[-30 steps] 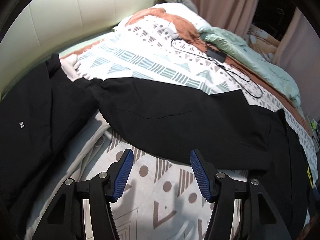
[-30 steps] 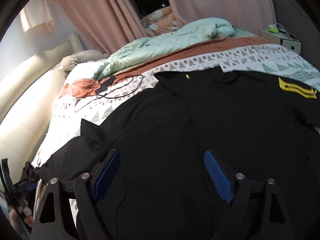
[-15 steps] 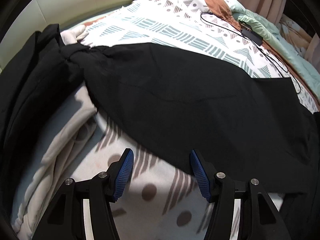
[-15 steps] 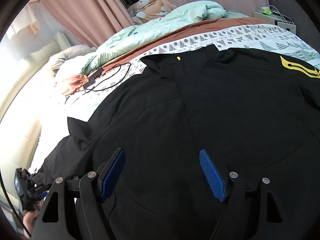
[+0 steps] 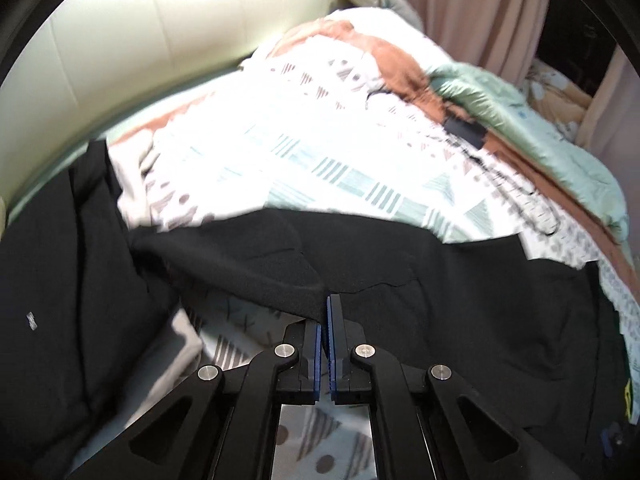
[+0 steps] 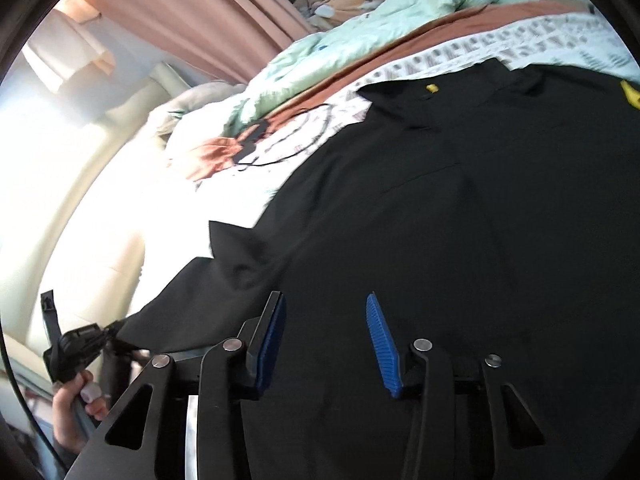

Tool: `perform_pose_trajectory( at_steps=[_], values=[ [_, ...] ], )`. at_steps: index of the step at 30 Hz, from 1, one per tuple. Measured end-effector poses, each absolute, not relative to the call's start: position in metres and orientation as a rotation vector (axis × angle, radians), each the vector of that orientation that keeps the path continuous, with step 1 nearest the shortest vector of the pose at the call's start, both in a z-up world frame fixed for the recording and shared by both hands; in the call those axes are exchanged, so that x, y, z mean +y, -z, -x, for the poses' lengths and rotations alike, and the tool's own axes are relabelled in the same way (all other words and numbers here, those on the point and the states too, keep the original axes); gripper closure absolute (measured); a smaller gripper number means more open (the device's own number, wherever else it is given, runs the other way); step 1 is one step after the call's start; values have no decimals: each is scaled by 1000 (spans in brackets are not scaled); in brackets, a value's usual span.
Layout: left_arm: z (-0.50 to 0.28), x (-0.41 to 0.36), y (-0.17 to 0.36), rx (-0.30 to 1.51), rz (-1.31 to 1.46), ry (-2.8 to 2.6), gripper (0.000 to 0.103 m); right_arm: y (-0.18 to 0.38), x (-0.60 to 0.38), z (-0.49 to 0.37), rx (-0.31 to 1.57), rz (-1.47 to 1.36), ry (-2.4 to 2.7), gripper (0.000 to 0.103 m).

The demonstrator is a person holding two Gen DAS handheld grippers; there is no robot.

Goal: Fold large clothes

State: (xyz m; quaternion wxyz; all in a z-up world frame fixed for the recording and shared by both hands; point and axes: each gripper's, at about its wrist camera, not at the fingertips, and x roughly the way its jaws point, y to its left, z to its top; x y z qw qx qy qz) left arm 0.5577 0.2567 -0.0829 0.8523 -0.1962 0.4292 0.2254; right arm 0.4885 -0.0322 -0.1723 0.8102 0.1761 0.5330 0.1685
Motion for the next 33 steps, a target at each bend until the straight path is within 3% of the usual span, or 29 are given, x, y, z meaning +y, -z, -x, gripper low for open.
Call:
perform_pose_trajectory(
  at_steps=[8,13,25,27,29,31,33],
  values=[
    [-568,229,1,788,368,-353,102,202,0,-504,1205,-433,-418,88],
    [-571,194,-35,740,310,-276,102,236,7,-523,1266,-565,-445,88],
    [-588,117,-80,674,218,-105,102,295,36,-542,1395,-569,-427,88],
    [-590,100,-85,672,199,-71,102,289,33,-543,1423,-597,-428,84],
    [-591,85,-91,662,177,-42,102,272,25,-541,1402,-629,-452,61],
    [-592,66,-96,646,152,-2,102,253,14,-538,1364,-625,-456,47],
    [-592,47,-100,639,130,33,102,230,0,-532,1323,-630,-460,46]
  ],
)
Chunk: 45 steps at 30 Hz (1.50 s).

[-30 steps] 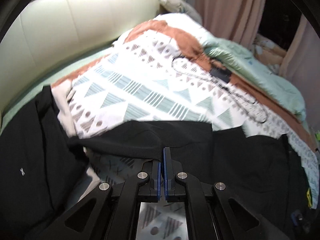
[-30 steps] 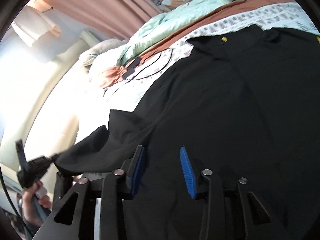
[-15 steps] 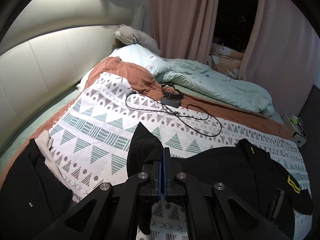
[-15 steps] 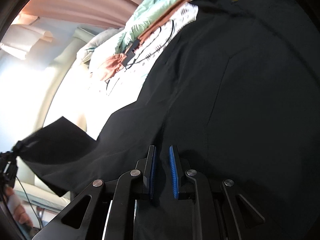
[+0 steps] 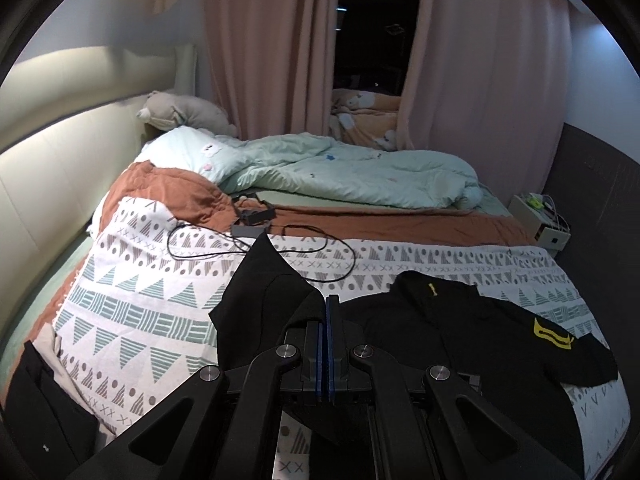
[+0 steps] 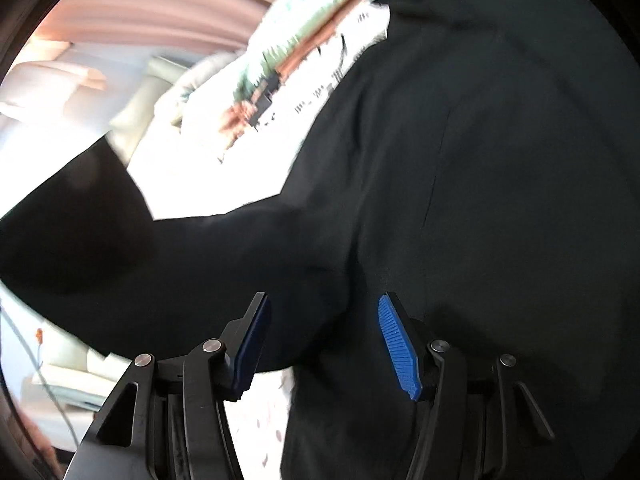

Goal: Fold large clothes

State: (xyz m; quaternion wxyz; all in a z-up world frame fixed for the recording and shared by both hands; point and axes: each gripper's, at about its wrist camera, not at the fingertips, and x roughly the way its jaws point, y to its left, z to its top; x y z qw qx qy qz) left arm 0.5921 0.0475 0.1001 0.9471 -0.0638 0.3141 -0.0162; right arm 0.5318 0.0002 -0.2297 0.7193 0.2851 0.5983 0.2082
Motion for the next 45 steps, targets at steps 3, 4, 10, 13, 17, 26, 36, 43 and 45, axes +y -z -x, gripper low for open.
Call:
perform_pose_trajectory(
  at_steps=[3,4,10,13,17,26,36,43,45],
  values=[
    [-593,22,-102,642,114,82,102,202,-27,-522,1273,-632,-424,46],
    [-595,13,-102,645,113,99,102,193,-37,-519,1260,-636,-405,46],
    [-602,-27,-100,664,161,173,102,151,-99,-493,1150,-591,-283,46],
    [-605,-49,-97,678,169,213,102,150,-131,-474,1133,-578,-185,46],
    [-614,-76,-87,718,185,252,102,174,-164,-463,1171,-611,-82,46],
    [-635,-129,-49,828,277,361,100,183,-220,-478,1165,-743,-10,46],
    [-600,-119,3,957,490,428,1,173,-236,-471,1112,-795,19,46],
    [-541,-59,-22,835,506,232,1,153,-207,-468,1105,-695,-55,46],
    [-525,-40,-26,802,520,187,1,150,-194,-472,1101,-680,-100,46]
  ],
)
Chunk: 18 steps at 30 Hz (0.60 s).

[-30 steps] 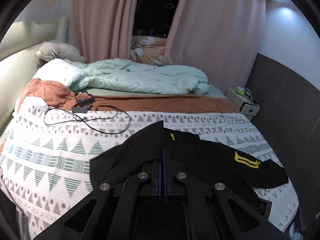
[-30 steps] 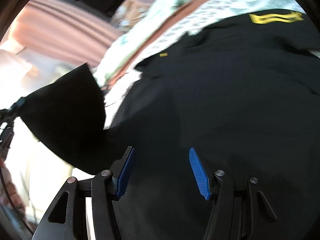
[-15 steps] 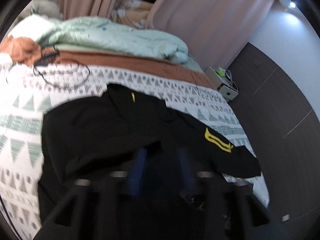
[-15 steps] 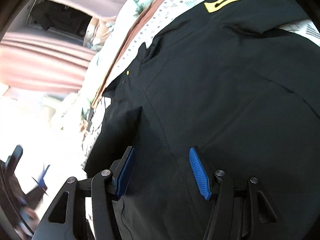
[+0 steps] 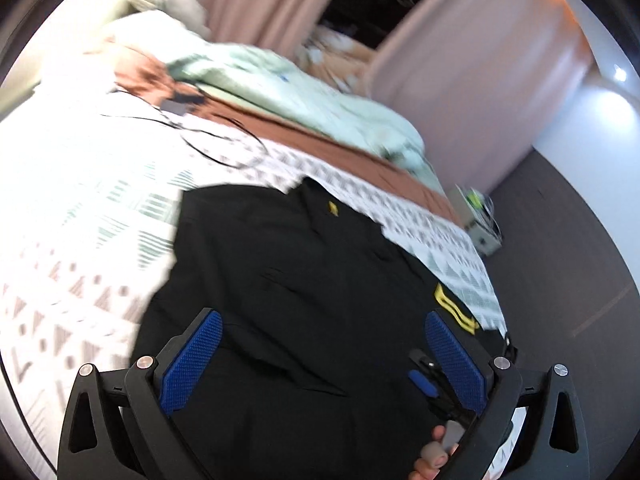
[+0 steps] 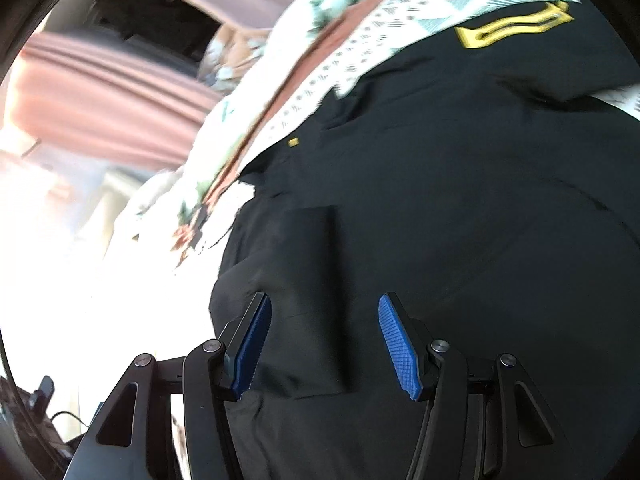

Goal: Fold large clothes

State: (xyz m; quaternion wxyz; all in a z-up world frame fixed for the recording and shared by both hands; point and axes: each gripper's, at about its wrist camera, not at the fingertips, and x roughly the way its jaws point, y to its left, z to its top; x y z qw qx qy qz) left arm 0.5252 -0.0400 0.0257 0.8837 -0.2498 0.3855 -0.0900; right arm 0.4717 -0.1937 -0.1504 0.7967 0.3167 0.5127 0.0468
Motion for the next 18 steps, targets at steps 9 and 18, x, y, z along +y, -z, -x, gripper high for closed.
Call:
perform_pose_trajectory(
  at_steps=[9,18],
  values=[
    [-500,16,-5,734,619,57,1,149,-123,-480,1118,-487,-222,46],
    [-514,40,63,791,714,34,21,166,-64,-487,1158,-273,-294,46]
  ],
)
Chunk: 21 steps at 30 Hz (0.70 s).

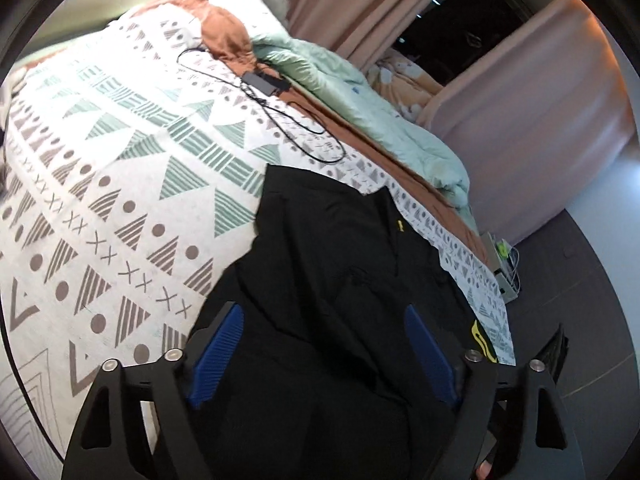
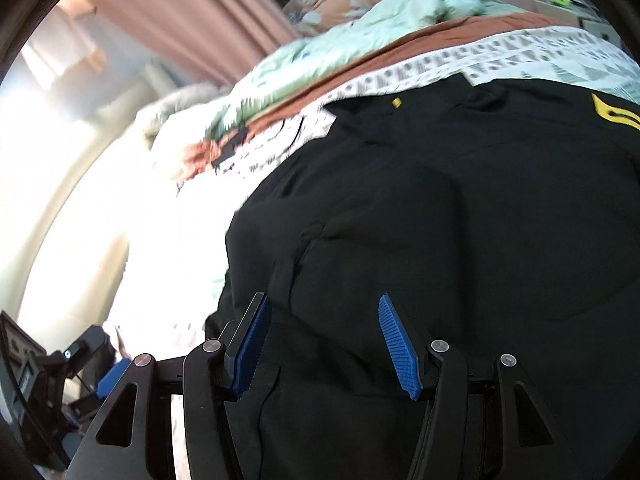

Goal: Fold large clothes

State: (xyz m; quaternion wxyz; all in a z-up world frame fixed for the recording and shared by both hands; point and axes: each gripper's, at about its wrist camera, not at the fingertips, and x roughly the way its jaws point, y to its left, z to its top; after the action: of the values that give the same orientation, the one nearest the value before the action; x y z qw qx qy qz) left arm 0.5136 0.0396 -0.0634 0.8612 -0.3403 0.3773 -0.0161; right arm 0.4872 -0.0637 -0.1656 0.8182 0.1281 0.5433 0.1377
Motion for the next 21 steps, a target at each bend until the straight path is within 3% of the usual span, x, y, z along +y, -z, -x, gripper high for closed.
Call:
perform_pose_trajectory(
  at_steps=[3,5,21],
  values=[
    [-515,55,78,804,732,-8,22,169,-45,-491,1184,-212,-317,43],
    [-516,67,85,816,743,-8,27,172,-33,-495,1177,-153,-282,28],
    [-504,129,111,825,901,-84,27,237,40,-533,1297,188,-108,27]
  ],
)
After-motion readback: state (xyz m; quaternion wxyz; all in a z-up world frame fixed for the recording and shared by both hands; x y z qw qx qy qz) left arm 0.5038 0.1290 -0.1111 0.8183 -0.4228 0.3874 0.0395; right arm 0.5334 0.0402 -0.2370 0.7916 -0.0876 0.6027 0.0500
